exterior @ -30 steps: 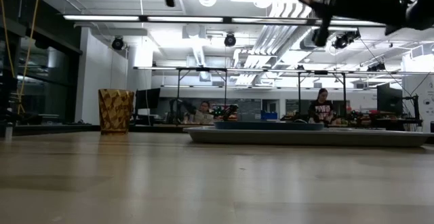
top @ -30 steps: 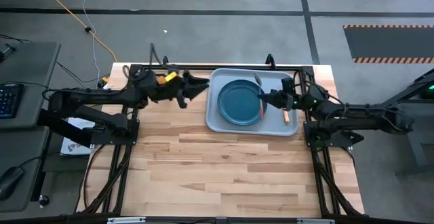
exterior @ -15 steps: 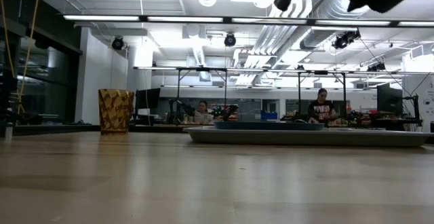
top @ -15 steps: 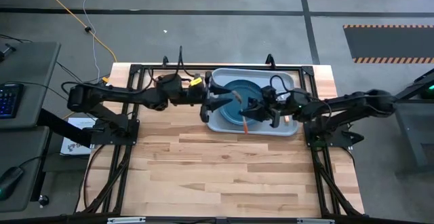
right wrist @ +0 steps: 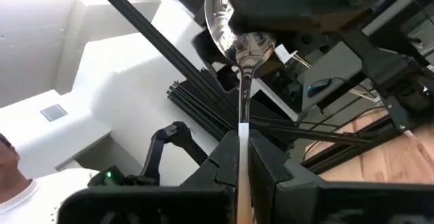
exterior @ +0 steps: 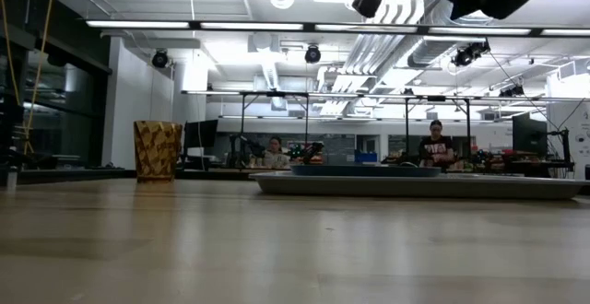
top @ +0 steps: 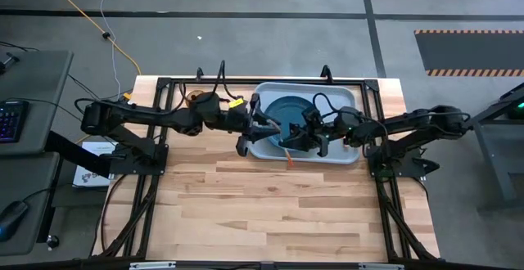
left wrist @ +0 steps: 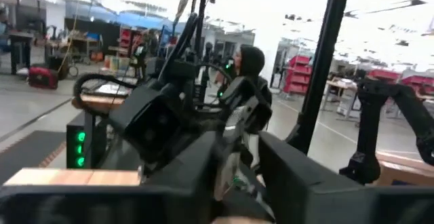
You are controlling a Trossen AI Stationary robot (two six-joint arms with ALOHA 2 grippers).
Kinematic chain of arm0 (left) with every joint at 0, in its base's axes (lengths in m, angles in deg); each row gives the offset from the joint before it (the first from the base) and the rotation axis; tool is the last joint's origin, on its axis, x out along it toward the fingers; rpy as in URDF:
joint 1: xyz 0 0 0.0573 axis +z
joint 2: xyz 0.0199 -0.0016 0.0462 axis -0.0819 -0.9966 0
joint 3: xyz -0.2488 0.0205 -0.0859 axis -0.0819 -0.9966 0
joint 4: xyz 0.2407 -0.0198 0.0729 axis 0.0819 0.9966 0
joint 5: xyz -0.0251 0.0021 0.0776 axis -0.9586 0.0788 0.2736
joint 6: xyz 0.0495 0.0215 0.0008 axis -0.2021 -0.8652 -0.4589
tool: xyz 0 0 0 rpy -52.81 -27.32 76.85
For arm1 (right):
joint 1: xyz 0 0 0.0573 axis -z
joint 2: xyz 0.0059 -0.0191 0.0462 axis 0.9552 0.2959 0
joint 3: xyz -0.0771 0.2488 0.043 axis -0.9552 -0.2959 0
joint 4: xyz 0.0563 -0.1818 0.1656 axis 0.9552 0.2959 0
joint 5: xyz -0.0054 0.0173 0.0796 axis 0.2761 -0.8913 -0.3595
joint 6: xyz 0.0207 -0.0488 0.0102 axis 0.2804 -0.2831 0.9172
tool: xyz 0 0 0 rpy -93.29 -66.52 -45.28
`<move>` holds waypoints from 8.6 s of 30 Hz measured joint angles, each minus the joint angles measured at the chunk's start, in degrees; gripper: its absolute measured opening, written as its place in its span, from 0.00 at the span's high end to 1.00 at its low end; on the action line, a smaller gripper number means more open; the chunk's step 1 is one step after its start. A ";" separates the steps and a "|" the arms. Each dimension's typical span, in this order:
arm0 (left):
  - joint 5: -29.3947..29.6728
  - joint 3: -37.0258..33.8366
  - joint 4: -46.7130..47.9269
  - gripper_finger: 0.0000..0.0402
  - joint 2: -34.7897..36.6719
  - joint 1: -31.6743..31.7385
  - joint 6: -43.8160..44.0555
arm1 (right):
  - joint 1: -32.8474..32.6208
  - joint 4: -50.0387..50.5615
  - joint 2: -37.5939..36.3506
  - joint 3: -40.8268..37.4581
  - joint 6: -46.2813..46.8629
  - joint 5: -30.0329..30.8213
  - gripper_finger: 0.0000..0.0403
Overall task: Pick and place plate/cup/fork/spoon on tray
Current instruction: Put the orange spoon on the blue tray to the right of the blue plate, then put the brown cup on the blue tray to the top left of the blue plate
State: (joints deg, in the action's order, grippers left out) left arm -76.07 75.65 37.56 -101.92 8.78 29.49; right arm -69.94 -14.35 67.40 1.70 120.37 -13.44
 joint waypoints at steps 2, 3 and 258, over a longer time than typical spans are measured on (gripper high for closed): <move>-0.17 0.00 1.94 0.88 0.91 0.48 -0.03 | 0.00 -0.21 -0.39 0.00 0.59 -0.43 1.00; -0.24 0.00 3.71 0.94 1.64 0.76 -0.12 | 0.09 -0.42 -0.52 0.00 1.29 -0.93 1.00; 20.71 57.66 94.07 1.00 -44.80 24.73 -8.93 | 27.06 59.81 -25.21 4.85 -13.88 14.64 0.64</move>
State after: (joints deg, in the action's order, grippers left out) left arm -55.37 133.30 131.63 -146.72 33.51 20.56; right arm -42.88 45.46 42.19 6.55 106.49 1.20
